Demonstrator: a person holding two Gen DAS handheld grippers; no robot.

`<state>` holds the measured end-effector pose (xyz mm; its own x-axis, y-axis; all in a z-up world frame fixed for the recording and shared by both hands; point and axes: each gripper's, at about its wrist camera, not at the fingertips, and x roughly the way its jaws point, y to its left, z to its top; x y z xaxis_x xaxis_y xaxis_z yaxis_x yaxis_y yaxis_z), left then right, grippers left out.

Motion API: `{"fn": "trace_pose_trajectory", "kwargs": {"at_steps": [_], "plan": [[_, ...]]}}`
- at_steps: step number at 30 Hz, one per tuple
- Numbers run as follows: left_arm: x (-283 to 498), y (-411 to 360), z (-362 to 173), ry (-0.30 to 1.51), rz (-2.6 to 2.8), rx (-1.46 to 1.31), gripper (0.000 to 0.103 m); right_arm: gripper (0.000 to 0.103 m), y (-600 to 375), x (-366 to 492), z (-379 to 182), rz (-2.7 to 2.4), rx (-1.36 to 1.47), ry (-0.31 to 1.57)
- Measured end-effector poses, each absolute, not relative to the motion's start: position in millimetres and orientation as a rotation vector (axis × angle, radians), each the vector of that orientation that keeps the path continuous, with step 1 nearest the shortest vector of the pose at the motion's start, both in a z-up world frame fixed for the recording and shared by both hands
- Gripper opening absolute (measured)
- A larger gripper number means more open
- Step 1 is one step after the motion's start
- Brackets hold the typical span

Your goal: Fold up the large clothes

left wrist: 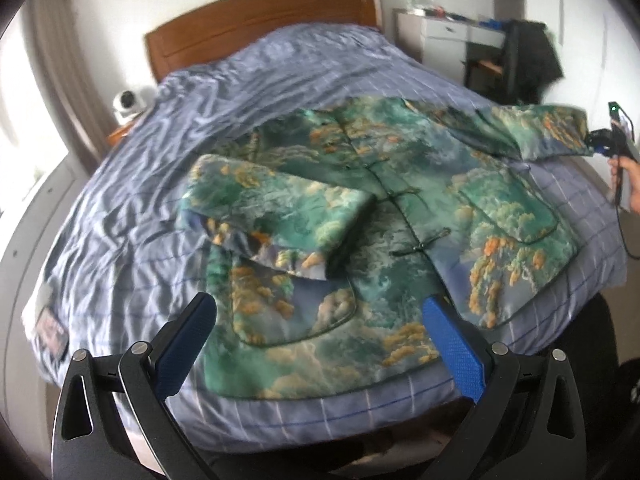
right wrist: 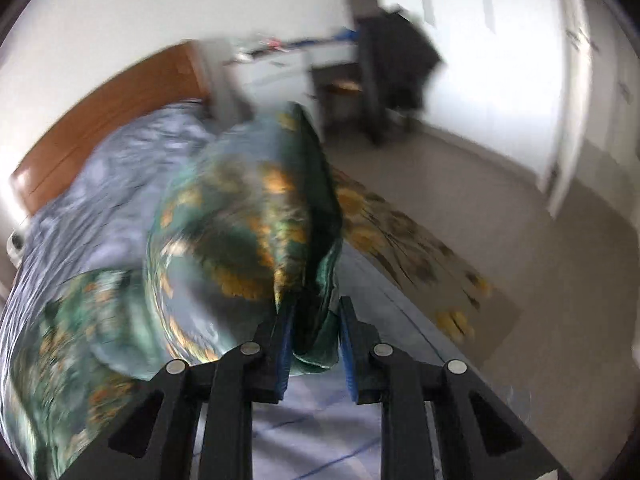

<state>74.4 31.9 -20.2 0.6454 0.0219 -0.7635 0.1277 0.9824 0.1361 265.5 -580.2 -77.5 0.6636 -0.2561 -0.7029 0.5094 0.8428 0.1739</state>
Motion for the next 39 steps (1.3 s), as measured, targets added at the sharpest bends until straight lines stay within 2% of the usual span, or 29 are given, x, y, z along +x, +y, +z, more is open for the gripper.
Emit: {"fn": "trace_pose_trajectory", "kwargs": {"at_steps": [2, 4, 6, 11, 17, 18, 20, 21, 22, 23, 29, 34, 39], "plan": [[87.9, 32.2, -27.1, 0.891, -0.102, 0.217, 0.103, 0.021, -598.6, 259.4, -99.1, -0.507, 0.422, 0.757], [101.1, 30.3, -33.2, 0.908, -0.132, 0.260, 0.103, 0.028, -608.6, 254.1, -115.3, -0.549, 0.430, 0.791], [119.0, 28.4, -38.9, 0.913, -0.159, 0.303, 0.103, 0.053, -611.0, 246.9, -122.7, -0.572, 0.418, 0.801], [172.4, 21.0, -71.1, 0.964, -0.216, 0.399, 0.103, 0.055, -580.2, 210.2, -107.2, -0.508, 0.311, 0.775], [225.4, 15.5, -145.0, 1.085, -0.244, 0.532, 0.102, 0.055, -502.2, 165.7, -79.4, -0.283, 0.265, 0.742], [229.9, 20.1, -149.0, 1.094, -0.250, 0.509, 0.099, 0.055, -490.7, 159.0, -76.0, -0.253, 0.257, 0.738], [236.8, 37.8, -145.2, 1.109, -0.281, 0.397, 0.063, 0.055, -462.3, 145.8, -70.3, -0.177, 0.245, 0.731], [237.9, 43.8, -141.3, 1.118, -0.304, 0.346, 0.054, 0.055, -447.7, 139.7, -67.6, -0.141, 0.235, 0.726], [236.8, 51.9, -133.8, 1.119, -0.331, 0.281, 0.026, 0.055, -435.0, 134.7, -63.7, -0.117, 0.222, 0.719], [234.0, 57.7, -125.4, 1.108, -0.308, 0.267, 0.011, 0.055, -422.8, 130.6, -61.1, -0.093, 0.204, 0.709], [208.0, 111.4, -54.7, 0.949, -0.194, 0.160, 0.010, 0.055, -361.6, 123.6, -50.2, 0.024, 0.138, 0.679], [185.0, 205.7, 7.1, 0.822, 0.005, 0.027, 0.011, 0.055, -328.6, 120.3, -36.9, 0.105, 0.116, 0.654], [168.1, 303.3, 12.6, 0.798, 0.243, -0.111, 0.011, 0.055, -304.2, 120.1, -29.5, 0.155, 0.055, 0.636]]}}
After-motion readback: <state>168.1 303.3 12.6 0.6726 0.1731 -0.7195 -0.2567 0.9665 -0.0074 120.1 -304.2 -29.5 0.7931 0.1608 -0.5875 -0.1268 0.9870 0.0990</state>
